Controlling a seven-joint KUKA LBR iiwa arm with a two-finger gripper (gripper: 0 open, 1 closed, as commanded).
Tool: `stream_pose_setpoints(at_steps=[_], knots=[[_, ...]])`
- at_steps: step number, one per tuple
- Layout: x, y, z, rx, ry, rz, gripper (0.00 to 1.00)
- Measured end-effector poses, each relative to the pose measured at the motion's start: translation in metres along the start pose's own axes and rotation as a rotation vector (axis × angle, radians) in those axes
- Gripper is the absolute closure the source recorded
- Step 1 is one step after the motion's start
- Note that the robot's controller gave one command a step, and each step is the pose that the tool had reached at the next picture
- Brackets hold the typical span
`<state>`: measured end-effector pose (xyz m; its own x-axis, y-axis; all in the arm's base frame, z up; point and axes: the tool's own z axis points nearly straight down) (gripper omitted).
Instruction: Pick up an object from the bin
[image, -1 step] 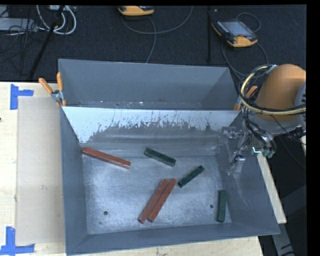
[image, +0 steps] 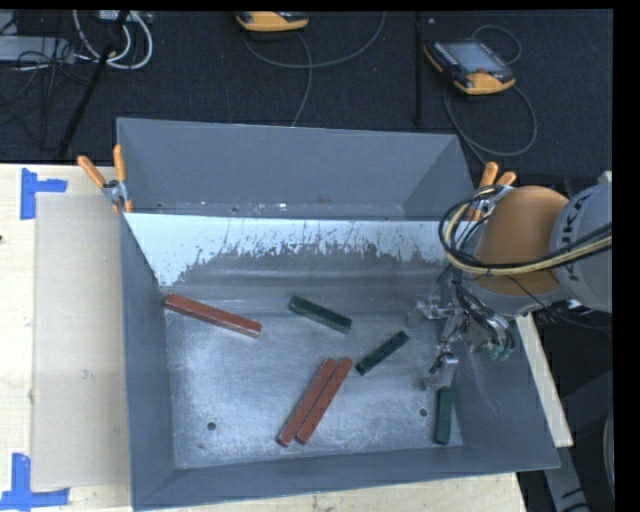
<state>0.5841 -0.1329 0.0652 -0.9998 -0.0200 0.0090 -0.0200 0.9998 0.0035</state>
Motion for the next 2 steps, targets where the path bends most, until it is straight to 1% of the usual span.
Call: stream_pose_setpoints(at_steps=[1,2], knots=[[-0.0233,0.0475,-0.0048,0.001,-0.013,-0.005,0.0],[-0.0226,0.0448,-0.005,0.003,-0.011,-0.004,1.0]])
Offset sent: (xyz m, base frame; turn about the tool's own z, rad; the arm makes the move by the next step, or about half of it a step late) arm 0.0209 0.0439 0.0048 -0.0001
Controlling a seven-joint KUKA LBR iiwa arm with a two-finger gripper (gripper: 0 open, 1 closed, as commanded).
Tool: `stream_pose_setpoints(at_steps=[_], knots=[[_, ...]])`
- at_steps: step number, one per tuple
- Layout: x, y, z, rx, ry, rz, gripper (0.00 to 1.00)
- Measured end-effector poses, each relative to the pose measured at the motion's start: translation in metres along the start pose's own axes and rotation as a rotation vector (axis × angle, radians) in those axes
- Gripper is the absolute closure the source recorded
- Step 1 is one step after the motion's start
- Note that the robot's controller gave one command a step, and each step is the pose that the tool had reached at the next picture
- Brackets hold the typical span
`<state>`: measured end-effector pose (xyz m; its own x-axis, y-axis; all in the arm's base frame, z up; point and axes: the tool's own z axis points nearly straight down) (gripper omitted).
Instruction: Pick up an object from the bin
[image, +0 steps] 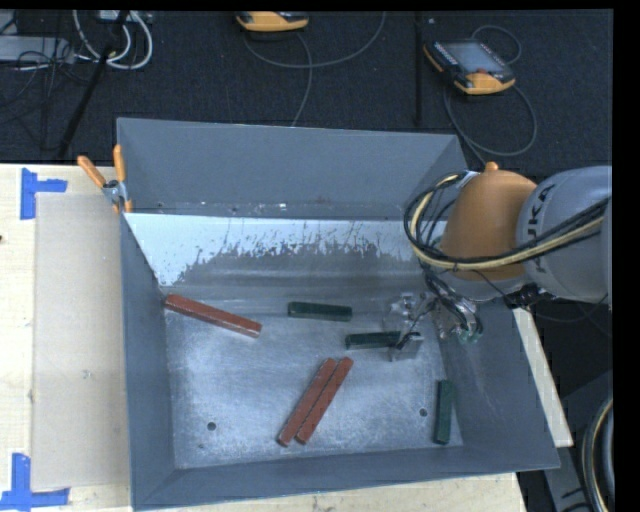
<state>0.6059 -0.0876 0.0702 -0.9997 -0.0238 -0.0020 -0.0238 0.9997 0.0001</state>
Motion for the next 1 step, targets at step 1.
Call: stream_pose_setpoints(at_steps=[1], knots=[[0.0246,-0.0102,-0.1497,0.002,-0.007,-0.08,1.0]])
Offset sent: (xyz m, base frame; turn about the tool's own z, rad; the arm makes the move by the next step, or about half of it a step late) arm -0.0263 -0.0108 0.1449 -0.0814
